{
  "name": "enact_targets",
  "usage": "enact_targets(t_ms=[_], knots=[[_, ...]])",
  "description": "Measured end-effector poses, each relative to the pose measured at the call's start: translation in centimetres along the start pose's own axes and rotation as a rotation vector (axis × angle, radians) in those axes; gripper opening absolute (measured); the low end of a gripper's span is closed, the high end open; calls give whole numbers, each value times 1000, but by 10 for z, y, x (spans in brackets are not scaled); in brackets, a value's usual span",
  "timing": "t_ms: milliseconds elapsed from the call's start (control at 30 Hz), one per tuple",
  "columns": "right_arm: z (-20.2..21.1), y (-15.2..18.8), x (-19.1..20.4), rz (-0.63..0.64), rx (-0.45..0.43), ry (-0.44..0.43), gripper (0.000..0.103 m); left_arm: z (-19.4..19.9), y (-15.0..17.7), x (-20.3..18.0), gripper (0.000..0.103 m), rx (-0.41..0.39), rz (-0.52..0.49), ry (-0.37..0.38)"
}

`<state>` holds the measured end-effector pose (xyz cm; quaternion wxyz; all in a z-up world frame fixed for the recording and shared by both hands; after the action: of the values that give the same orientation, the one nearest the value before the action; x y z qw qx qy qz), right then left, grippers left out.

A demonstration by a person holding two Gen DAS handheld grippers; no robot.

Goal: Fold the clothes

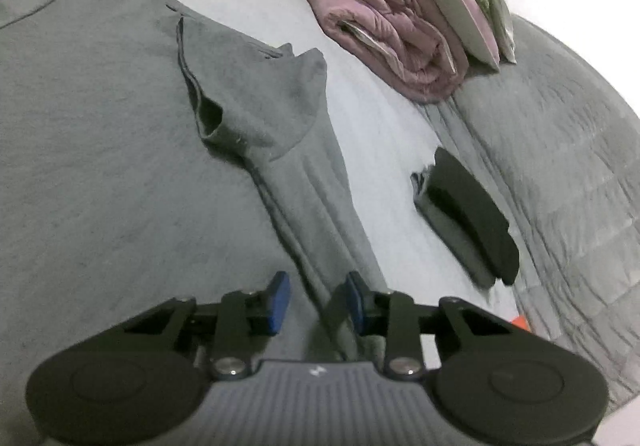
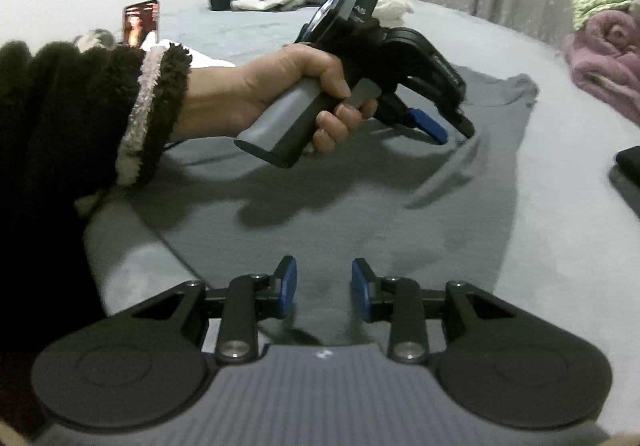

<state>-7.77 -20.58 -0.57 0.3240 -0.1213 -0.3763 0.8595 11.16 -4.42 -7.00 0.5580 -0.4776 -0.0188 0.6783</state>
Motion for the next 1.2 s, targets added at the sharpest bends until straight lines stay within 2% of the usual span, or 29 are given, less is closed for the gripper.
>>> enact_targets(t_ms=[100, 133, 200, 233, 267, 300, 400, 533, 667, 833, 933, 1033, 1100, 1133, 1167, 1200], knots=[[2, 0, -5, -14, -7, 9, 35, -3, -4, -3, 31, -12, -2, -6], [1, -2, -7, -13, -3, 9, 35, -5, -5, -4, 25, -17, -7, -16], [-4, -1, -6, 0, 13, 13, 33, -5, -7, -3, 7, -23, -20, -37], [-8, -1, -5, 10, 25, 19, 25, -5, -7, -3, 2, -24, -27, -48], [-12, 0, -4, 19, 41, 24, 11, -4, -6, -3, 2, -26, -35, -59], [-15, 2, -5, 23, 59, 29, 6, -2, -7, -4, 2, -31, -47, -64], [-9, 1, -12, -12, 68, 14, 4, 3, -14, -11, 2, -40, -72, -62], [21, -11, -29, -122, -15, -73, 4, 16, -27, -19, 2, -66, -117, -64], [35, -20, -38, -176, -71, -144, 4, 20, -34, -15, 2, -64, -128, -79], [34, -17, -39, -196, -65, -194, 4, 16, -32, -1, 2, -37, -148, -169], [23, -15, -29, -193, -8, -244, 5, 16, -32, 2, 3, -40, -153, -218], [13, -11, -17, -157, 69, -300, 15, 21, -31, 1, 4, -54, -158, -243], [18, -13, -19, -148, 57, -289, 15, 24, -30, -1, 6, -49, -169, -248], [20, -14, -22, -152, 48, -280, 19, 25, -29, -1, 10, -33, -173, -244], [22, -14, -30, -178, 33, -263, 33, 25, -28, -3, 12, -11, -175, -237], [24, -14, -38, -204, 18, -246, 41, 26, -26, -4, 14, 9, -174, -230]])
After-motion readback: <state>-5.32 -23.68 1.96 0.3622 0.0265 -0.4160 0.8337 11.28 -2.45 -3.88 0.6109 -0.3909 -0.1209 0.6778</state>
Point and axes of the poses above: each gripper's, at about its wrist camera, not at the fingertips, and z roughly against the way its jaws point, x to its left, y to its underside, the point moved 3 cm from there along -z, roughly the way its jaws point, and after that the axes turned 4 degrees about -z, right-handed, at the moved point
